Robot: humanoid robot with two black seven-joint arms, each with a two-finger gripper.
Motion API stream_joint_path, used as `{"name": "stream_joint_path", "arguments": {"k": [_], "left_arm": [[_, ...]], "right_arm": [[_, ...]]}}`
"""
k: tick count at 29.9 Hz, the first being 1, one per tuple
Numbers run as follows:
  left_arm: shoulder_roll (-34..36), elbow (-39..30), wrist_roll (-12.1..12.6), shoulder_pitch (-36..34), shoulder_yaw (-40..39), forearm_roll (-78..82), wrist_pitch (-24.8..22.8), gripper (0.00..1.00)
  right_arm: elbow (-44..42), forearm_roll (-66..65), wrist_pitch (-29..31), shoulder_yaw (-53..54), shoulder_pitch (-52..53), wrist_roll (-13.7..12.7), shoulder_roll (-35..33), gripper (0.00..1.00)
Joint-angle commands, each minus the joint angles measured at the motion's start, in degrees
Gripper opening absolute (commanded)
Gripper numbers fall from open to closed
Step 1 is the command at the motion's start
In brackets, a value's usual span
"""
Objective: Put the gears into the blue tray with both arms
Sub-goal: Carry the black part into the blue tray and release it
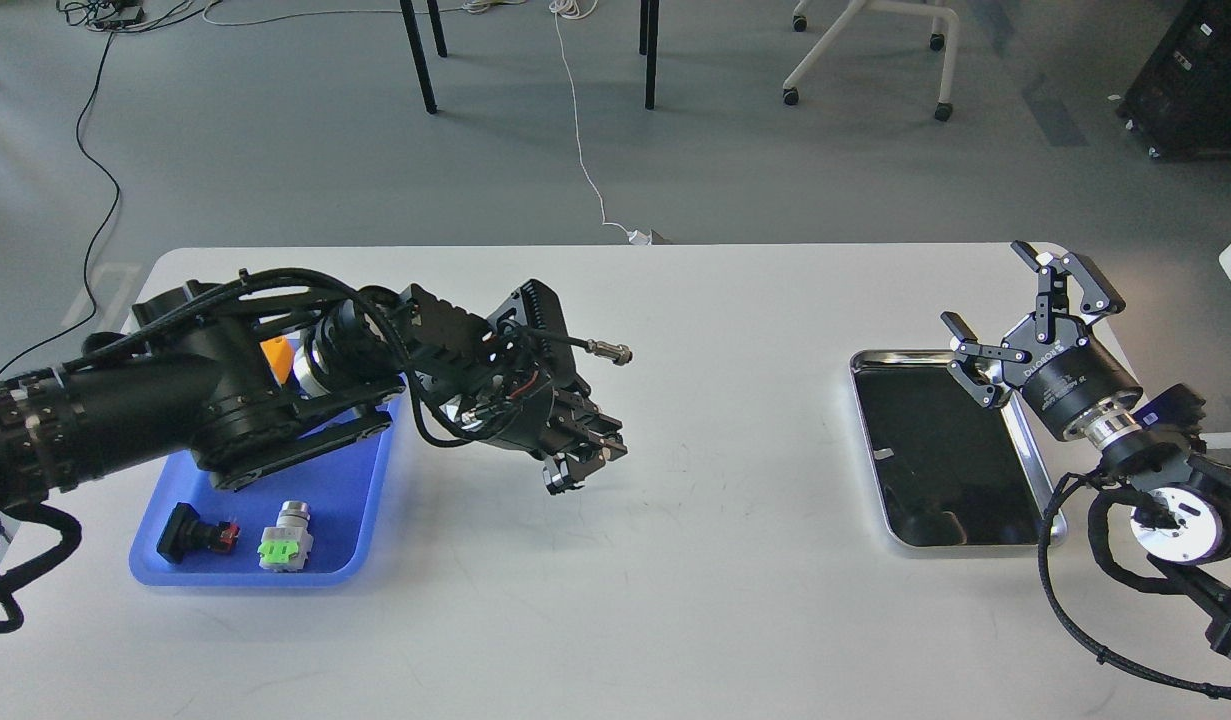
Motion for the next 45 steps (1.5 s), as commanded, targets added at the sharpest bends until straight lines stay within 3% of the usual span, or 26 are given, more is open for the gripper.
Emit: {"name": "stream_joint_path", "arguments": {"k": [1, 6, 13, 22, 34, 38, 43, 45], "left_arm": [[7.24, -1.06, 0.01, 0.29, -0.37, -0.01, 1.90, 0.13], [16.12, -1.06, 0.01, 3.71, 0.34, -0.01, 2.69, 0.13], [22.90, -1.14, 0.01, 7.41, 0.33, -0.01, 2.87, 0.13], [27.38, -1.23, 0.01, 12.07, -0.45, -0.01, 2.96, 0.14], [27.56, -0.88, 0.01, 13.21, -0.63, -0.01, 2.96, 0.19], [27.39, -0.71, 0.01, 13.21, -0.63, -0.01, 2.87, 0.28], [27.39, -0.71, 0.01, 13.21, -0.63, -0.01, 2.96, 0.58], [27.39, -0.71, 0.01, 13.21, -0.72, -0.01, 2.96, 0.66]], "right_arm": [[0.09, 0.00, 0.00, -0.07, 0.00, 0.00, 0.00, 0.97], [0.09, -0.09, 0.00, -0.07, 0.00, 0.00, 0.18, 0.97], [0.09, -0.09, 0.00, -0.07, 0.00, 0.00, 0.26, 0.97], [0.17, 0.00, 0.00, -0.07, 0.00, 0.00, 0.00, 0.97], [0.26, 0.00, 0.00, -0.16, 0.00, 0.00, -0.17, 0.97], [0.26, 0.00, 0.00, -0.16, 0.00, 0.00, -0.18, 0.97], [0.35, 0.00, 0.00, -0.16, 0.00, 0.00, -0.18, 0.97], [0.35, 0.00, 0.00, -0.16, -0.09, 0.00, -0.18, 0.97]]}}
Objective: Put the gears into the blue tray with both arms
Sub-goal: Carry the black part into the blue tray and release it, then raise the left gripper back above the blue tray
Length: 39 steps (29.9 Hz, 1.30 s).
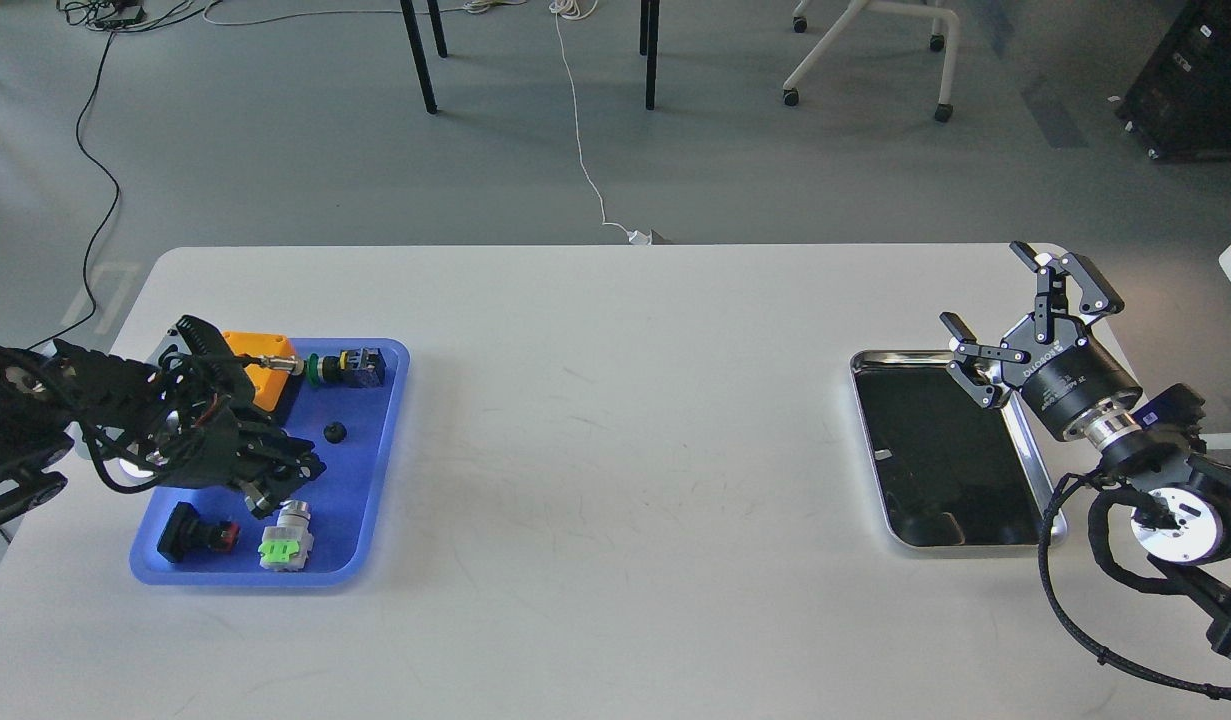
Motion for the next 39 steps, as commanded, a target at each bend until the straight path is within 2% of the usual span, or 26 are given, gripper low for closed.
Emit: {"name": "stream_joint_path", "arguments": {"k": [1, 4, 10, 11, 13, 15, 20, 23, 30, 31, 32, 34, 39], "left_arm": [[0.02, -0.02, 0.00, -0.09, -0.08, 0.00, 0.00, 0.71], [0.11, -0.63, 0.00, -0.09, -2.09, 0.00, 0.00, 0.82], [-1.03, -5.37, 0.00, -0.09, -12.81, 0.00, 0.09, 0.88], [-1.56, -6.25, 0.00, -0.09, -14.04, -1.15, 0.09, 0.89], [-3.14, -6.79, 0.00, -0.09, -15.81, -13.58, 0.96, 0.94], [-4.81, -6.96, 0.00, 0.26, -16.17, -27.12, 4.38, 0.98], [-9.90, -8.54, 0.00, 6.40, -16.52, -59.56, 19.31, 0.98], [-12.89, -8.55, 0.00, 10.53, -19.58, -69.25, 22.41, 0.98], [-23.52, -7.50, 0.00, 26.97, -44.53, -75.60, 21.54, 0.98], [-24.75, -6.80, 0.83, 28.11, -46.73, -75.78, 21.01, 0.98], [-26.16, -6.01, 3.02, 29.60, -48.75, -75.96, 20.05, 0.98], [-27.83, -4.60, 5.32, 32.33, -52.36, -77.18, 16.81, 0.98], [-30.30, -0.38, 7.43, 37.17, -59.40, -78.86, 6.52, 0.98]], "right_arm": [[-0.01, 0.02, 0.00, 0.00, 0.00, 0.00, -0.02, 0.97], [-0.01, 0.02, 0.00, 0.09, 0.00, 0.00, -0.02, 0.97], [0.08, 0.02, 0.00, 0.18, 0.44, 0.00, 0.06, 0.97], [0.08, 0.02, 0.00, 0.09, 0.62, 0.00, 0.24, 0.97], [0.08, -0.07, 0.00, 0.09, 1.06, 0.00, 0.68, 0.98], [-0.01, -0.16, 0.00, 0.00, 2.19, 0.00, 0.94, 0.98], [0.08, -0.16, 0.00, 0.00, 4.92, 0.00, 2.61, 0.99], [0.25, -0.24, -2.24, -0.52, 6.59, 0.00, 3.14, 0.99], [1.31, -1.12, -3.39, -2.46, 8.27, 0.00, 3.40, 0.99], [1.22, -1.12, -3.30, -2.37, 8.09, 0.00, 3.41, 0.99], [1.22, -1.12, -3.30, -2.37, 7.91, 0.00, 3.49, 0.99], [1.31, -1.12, -3.22, -2.37, 7.83, 0.00, 4.37, 0.99], [1.40, -1.21, -2.78, -2.90, 7.39, 0.00, 6.39, 0.99]]}}
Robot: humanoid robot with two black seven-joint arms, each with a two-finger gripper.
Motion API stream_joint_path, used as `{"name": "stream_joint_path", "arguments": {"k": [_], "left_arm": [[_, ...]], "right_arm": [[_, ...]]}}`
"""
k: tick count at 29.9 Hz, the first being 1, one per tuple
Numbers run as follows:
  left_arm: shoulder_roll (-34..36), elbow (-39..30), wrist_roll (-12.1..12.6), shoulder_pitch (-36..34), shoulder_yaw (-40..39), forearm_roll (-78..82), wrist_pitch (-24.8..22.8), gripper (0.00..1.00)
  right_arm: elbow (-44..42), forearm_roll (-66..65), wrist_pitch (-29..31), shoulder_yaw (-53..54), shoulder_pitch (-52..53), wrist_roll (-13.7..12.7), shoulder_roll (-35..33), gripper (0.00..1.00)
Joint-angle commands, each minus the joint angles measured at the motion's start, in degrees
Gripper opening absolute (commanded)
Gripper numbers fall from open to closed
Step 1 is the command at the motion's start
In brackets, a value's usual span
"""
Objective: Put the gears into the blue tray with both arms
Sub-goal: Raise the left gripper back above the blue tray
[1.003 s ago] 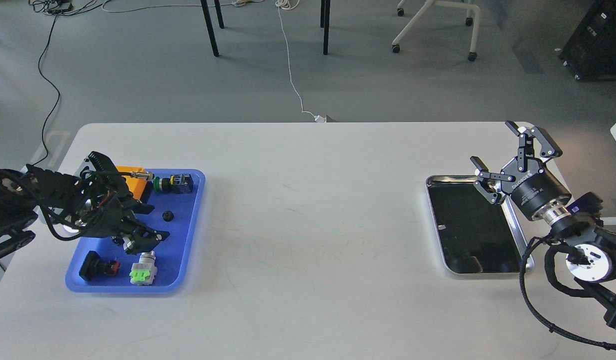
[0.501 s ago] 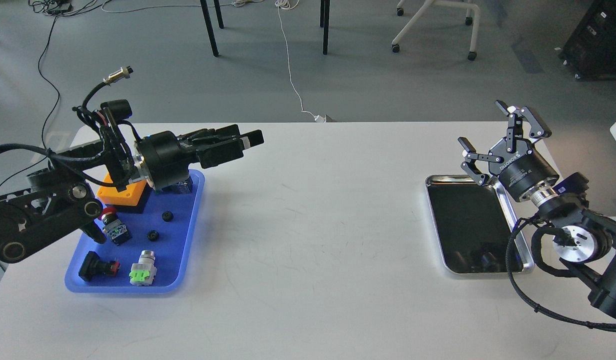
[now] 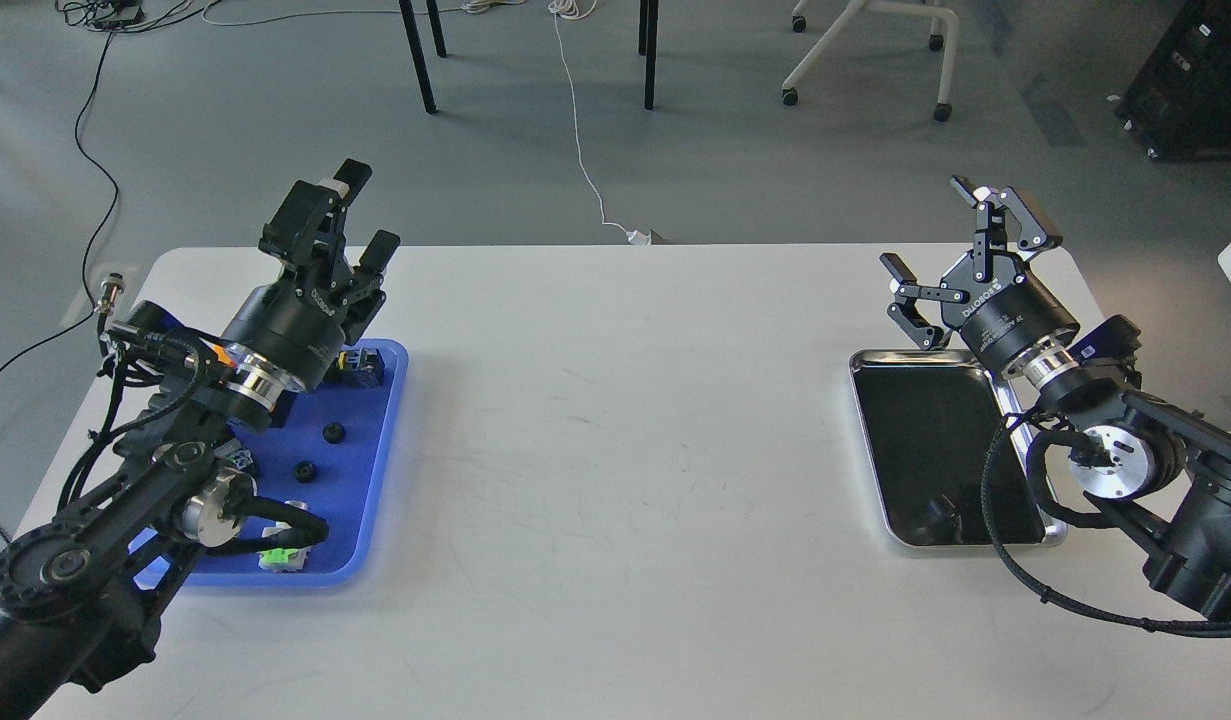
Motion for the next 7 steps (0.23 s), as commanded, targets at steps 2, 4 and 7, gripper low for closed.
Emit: {"name": "stream_joint_path", "arguments": {"k": [2, 4, 7], "left_arm": [[-1.77, 3.47, 1.33, 2.41, -4.86, -0.95, -6.77, 0.98], [-1.77, 3.73, 1.33, 2.58, -5.56, -1.39, -7.22, 0.98], [-1.86, 3.82, 1.77, 2.58, -6.09, -3.05, -7.39, 0.98]], "right_arm": [[0.10, -0.43, 1.64, -0.49, -0.34, 0.00, 0.87, 0.99], [0.10, -1.14, 2.78, -0.49, -0.52, 0.00, 0.87, 0.99], [0.10, -1.58, 3.19, -0.41, -0.60, 0.00, 0.78, 0.99]]}}
